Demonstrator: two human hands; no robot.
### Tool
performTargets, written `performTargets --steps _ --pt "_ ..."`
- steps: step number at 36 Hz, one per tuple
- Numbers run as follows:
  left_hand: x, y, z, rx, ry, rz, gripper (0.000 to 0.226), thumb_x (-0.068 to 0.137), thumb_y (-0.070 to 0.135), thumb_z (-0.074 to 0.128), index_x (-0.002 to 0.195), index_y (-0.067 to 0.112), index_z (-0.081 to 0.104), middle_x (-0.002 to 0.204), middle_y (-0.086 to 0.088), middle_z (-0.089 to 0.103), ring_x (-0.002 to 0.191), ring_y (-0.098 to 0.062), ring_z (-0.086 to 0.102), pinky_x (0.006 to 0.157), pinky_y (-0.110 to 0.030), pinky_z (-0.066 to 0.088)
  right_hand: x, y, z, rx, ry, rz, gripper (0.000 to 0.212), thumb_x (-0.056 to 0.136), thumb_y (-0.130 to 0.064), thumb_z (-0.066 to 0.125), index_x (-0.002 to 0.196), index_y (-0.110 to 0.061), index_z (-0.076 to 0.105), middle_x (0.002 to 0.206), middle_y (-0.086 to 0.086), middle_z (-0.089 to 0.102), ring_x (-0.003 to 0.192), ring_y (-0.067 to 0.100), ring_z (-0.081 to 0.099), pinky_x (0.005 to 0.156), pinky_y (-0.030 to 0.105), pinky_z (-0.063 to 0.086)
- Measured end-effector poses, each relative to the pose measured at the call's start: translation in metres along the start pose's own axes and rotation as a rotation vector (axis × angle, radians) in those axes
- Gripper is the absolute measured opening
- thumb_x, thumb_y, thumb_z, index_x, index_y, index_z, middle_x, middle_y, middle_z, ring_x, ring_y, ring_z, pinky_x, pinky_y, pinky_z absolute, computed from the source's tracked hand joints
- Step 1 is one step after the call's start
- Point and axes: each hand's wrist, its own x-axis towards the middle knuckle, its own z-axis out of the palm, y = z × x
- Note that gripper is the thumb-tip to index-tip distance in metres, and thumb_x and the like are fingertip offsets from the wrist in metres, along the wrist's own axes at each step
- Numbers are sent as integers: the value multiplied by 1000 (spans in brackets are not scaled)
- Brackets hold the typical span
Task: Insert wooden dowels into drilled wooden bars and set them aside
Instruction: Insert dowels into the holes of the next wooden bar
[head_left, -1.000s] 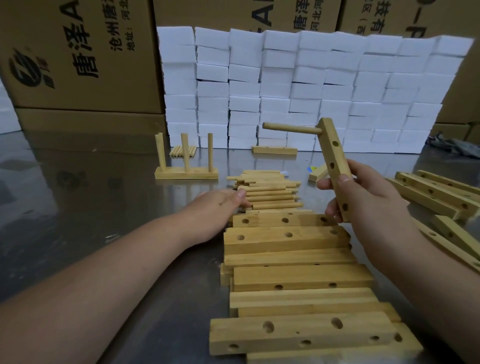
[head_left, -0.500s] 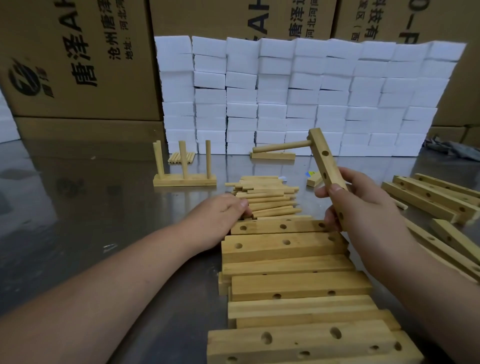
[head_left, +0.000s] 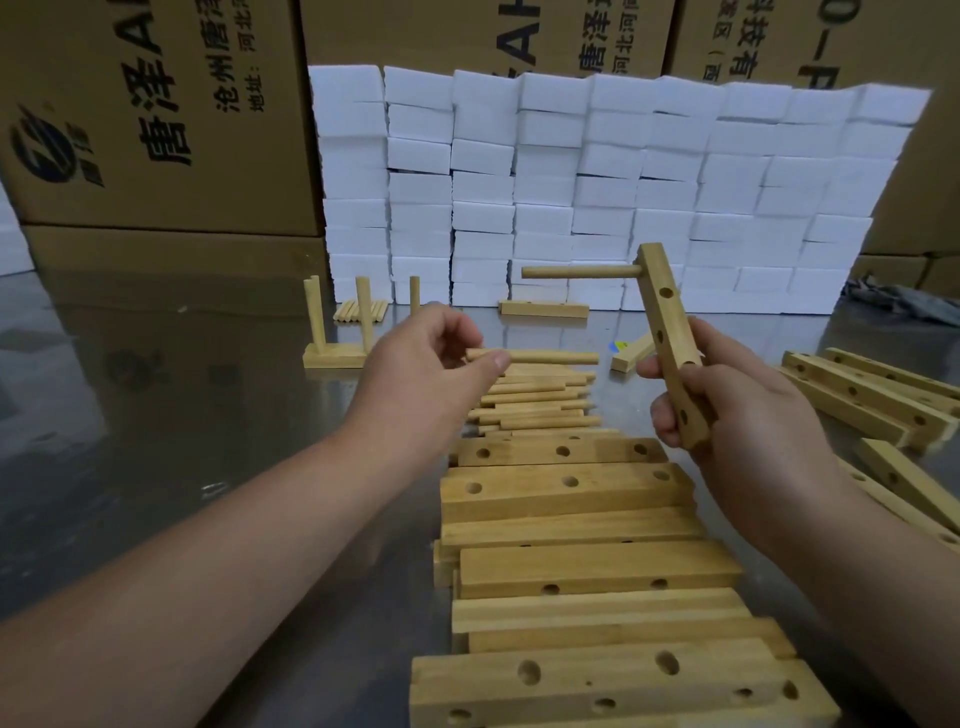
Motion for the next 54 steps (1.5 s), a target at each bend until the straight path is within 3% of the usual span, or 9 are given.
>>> performTargets --steps 8,14,17,20,34,44,47,50,54 --pt "-16 23 3 -33 -43 93 20 86 25 61 88 45 62 89 22 62 88 11 54 75 -4 44 -9 -3 4 -12 -165 -121 46 97 -12 35 92 -45 68 86 10 64 63 13 55 58 29 43" --pt "-19 25 4 -18 -57 68 20 86 28 60 82 48 60 85 20 63 84 8 54 69 -6 46 -13 -6 6 -19 -237 -176 45 97 -8 34 99 -41 65 96 -3 65 60 11 55 51 17 43" --pt "-20 25 4 -25 -54 58 20 85 29 61 81 48 61 79 17 64 78 3 56 62 -8 47 -14 -8 6 -55 -252 -208 47 97 -12 34 92 -46 67 94 3 66 62 12 58 58 22 45" --pt "-21 25 4 -18 -79 70 21 85 28 62 82 49 61 80 13 65 78 0 57 60 -10 49 -14 -10 4 -92 -240 -215 43 99 -14 34 100 -45 64 97 1 67 64 15 60 64 31 46" --pt "-17 24 -4 155 -146 182 20 86 31 55 101 36 67 82 8 63 76 -5 54 68 -24 49 -15 -9 2 -142 -234 -226 44 98 -15 39 123 -50 48 100 -14 68 62 10 57 61 24 51" --pt "-14 23 -6 86 -135 164 23 89 24 55 84 47 58 77 5 63 71 -1 54 60 -9 44 -15 -9 -2 -170 -269 -240 47 95 -14 44 128 -48 46 102 -15 68 66 9 59 66 17 53" --pt "-14 22 -4 160 -175 184 17 93 23 49 92 34 62 62 12 50 61 7 48 54 -4 36 -16 -10 -2 -178 -270 -252 48 94 -13 44 128 -47 46 102 -15 68 67 8 59 64 16 52" --pt "-12 22 -5 243 -215 215 25 95 23 43 111 21 63 73 14 52 75 9 48 62 -4 36 -17 -11 -1 -165 -271 -259 49 94 -11 44 128 -45 47 101 -14 68 67 4 58 63 15 50" --pt "-9 23 -7 323 -241 290 27 95 24 42 110 16 63 70 17 47 72 11 45 60 -3 32 -18 -13 -1 -149 -278 -252 48 93 -12 45 128 -44 46 100 -16 68 67 1 58 62 15 51"
